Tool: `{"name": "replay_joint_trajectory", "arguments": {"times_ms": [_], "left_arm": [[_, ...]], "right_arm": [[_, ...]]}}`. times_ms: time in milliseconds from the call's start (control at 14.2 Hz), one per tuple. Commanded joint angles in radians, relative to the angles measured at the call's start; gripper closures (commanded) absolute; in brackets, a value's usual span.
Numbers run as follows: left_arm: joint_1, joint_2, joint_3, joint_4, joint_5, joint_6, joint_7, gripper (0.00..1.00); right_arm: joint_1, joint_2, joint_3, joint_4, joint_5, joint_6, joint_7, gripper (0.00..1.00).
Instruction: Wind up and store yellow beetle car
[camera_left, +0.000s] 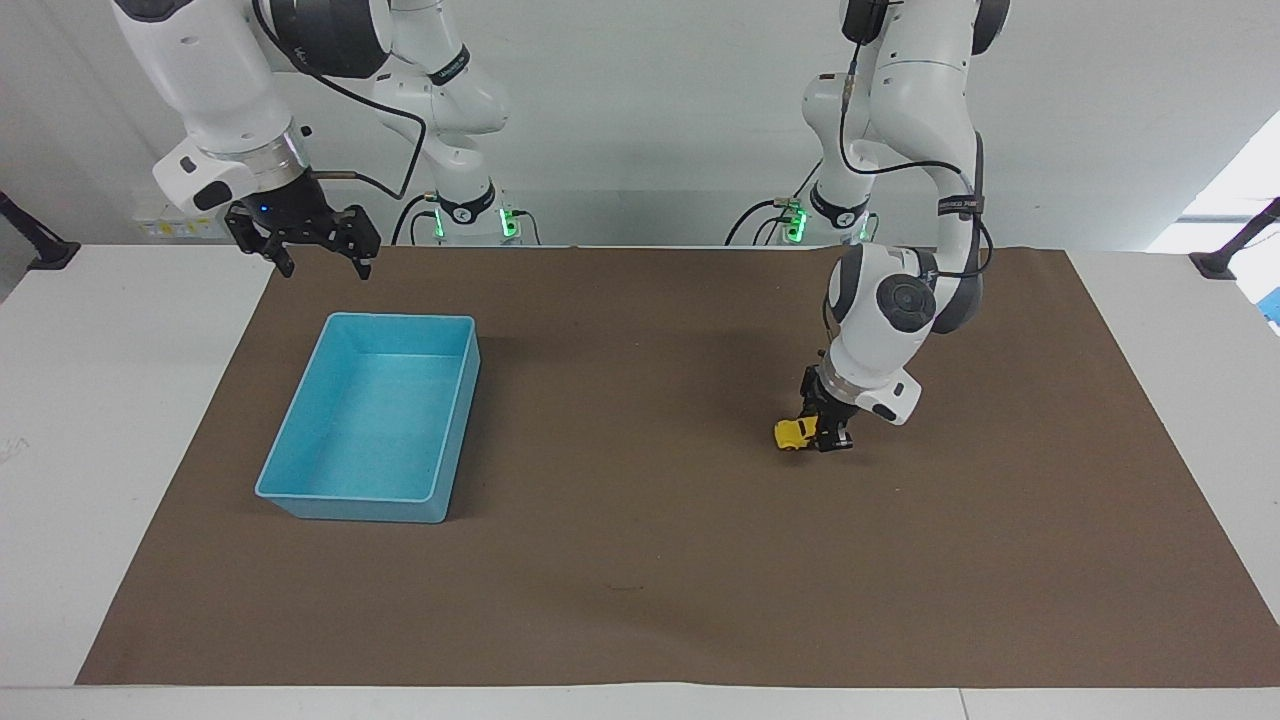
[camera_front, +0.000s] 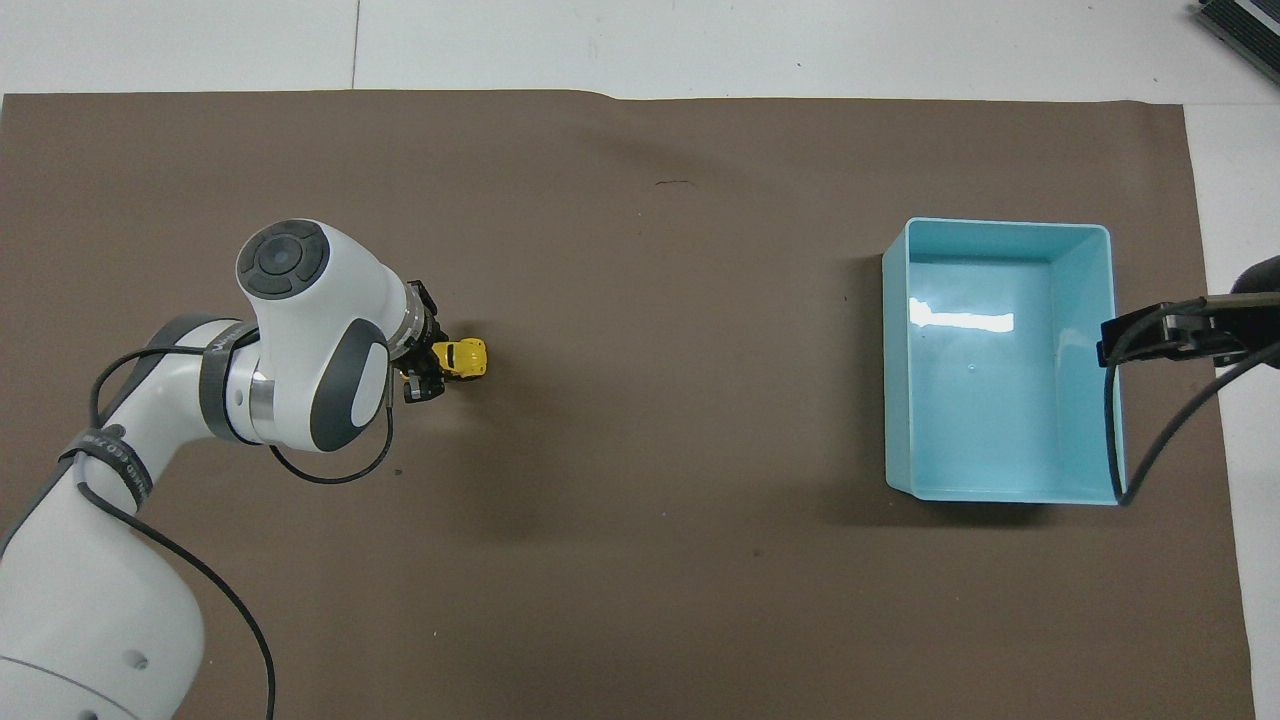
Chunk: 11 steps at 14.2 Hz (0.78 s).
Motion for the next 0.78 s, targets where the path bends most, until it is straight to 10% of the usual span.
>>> {"name": "replay_joint_trajectory", "arguments": {"times_ms": [0, 705], "left_arm": [[0.031, -0.014, 0.002, 0.020, 0.002, -0.026, 0.021, 0.00], [0.045, -0.014, 0.002, 0.061, 0.002, -0.077, 0.019, 0.00]], "right_arm": [[-0.007, 0.000, 0.003, 0.002, 0.018, -0.011, 0.011, 0.00], [-0.007, 0.000, 0.003, 0.002, 0.018, -0.011, 0.011, 0.00]]}}
